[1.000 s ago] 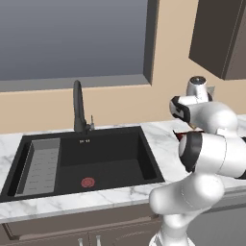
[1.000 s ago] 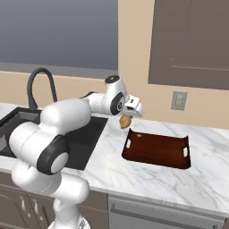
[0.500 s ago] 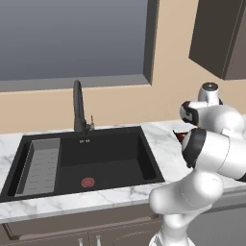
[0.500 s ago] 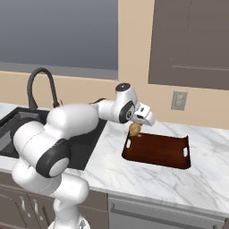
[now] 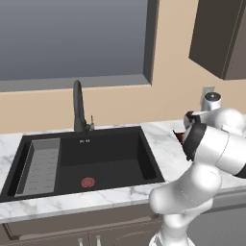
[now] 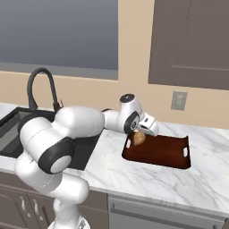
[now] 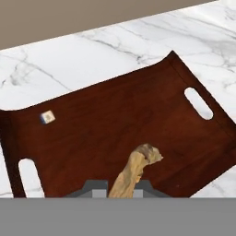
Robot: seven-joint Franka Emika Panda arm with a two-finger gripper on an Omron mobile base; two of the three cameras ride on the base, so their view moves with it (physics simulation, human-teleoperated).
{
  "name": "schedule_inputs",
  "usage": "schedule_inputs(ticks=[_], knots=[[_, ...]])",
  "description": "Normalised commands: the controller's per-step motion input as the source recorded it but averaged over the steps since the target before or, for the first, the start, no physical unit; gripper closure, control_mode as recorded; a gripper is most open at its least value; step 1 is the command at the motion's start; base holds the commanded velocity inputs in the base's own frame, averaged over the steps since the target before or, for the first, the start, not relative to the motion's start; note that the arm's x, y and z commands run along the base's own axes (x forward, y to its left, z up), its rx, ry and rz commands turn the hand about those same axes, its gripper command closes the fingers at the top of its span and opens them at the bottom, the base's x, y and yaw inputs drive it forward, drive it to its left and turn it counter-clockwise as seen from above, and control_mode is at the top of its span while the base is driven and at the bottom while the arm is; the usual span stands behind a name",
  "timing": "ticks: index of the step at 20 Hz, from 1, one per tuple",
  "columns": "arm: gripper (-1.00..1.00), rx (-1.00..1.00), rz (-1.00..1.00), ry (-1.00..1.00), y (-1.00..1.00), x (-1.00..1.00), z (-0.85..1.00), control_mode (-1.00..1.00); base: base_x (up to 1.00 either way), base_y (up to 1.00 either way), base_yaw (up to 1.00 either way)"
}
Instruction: Pick up all produce items and place them in the sink. Turn on the sink faucet to wash them. Then turn the sink off and put them in the tray.
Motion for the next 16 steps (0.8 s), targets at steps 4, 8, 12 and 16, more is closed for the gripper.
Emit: schedule_inputs(ticks=[4, 8, 12, 16], knots=[[1.00, 0.00, -0.08, 0.00, -0.25, 0.00, -0.22, -1.00, 0.00, 0.00, 0.00], [1.00, 0.00, -0.07, 0.00, -0.27, 0.00, -0.24, -1.00, 0.00, 0.00, 0.00], [1.00, 0.00, -0.04, 0.00, -0.17, 0.00, -0.23, -1.00, 0.00, 0.00, 0.00], [1.00, 0.00, -0.03, -0.01, -0.13, 0.00, -0.24, -1.00, 0.00, 0.00, 0.00]])
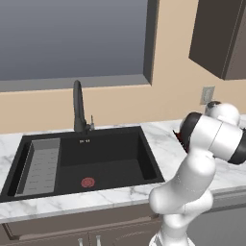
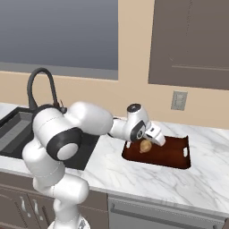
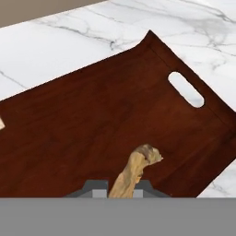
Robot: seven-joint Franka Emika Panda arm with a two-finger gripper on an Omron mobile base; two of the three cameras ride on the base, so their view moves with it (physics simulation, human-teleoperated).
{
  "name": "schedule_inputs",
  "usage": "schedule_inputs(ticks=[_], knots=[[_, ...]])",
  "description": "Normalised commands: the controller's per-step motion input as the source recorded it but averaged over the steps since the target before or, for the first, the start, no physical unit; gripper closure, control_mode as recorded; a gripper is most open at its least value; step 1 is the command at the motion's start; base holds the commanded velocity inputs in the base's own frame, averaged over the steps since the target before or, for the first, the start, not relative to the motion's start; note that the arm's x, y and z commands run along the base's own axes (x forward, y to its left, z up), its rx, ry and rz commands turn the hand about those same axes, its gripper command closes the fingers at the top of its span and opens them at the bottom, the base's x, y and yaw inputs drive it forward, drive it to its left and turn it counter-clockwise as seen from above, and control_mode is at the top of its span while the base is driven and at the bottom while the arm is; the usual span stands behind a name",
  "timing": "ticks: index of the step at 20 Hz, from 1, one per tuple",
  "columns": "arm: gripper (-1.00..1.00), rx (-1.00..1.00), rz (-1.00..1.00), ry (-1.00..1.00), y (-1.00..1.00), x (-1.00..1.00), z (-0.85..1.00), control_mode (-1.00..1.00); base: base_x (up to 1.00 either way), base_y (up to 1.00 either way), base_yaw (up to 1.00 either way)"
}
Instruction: Pick up all produce items and place them in the sink. Turn on the sink faucet to wash them. Then turn the sink off and put them in the tray.
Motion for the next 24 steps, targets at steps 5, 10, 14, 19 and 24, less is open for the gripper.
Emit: schedule_inputs(ticks=[5, 10, 14, 19, 24], knots=[[-1.00, 0.00, -0.03, -0.02, -0.07, 0.00, -0.31, -1.00, 0.00, 0.00, 0.00], [-1.00, 0.00, 0.00, -0.13, -0.04, -0.03, 0.00, -1.00, 0.00, 0.00, 0.00], [-1.00, 0.00, 0.00, -0.15, -0.03, -0.07, 0.22, -1.00, 0.00, 0.00, 0.00], [-1.00, -0.01, 0.00, -0.15, 0.00, -0.15, 0.38, -1.00, 0.00, 0.00, 0.00], [-1.00, -0.04, -0.05, -0.08, 0.00, -0.25, 0.38, -1.00, 0.00, 0.00, 0.00]])
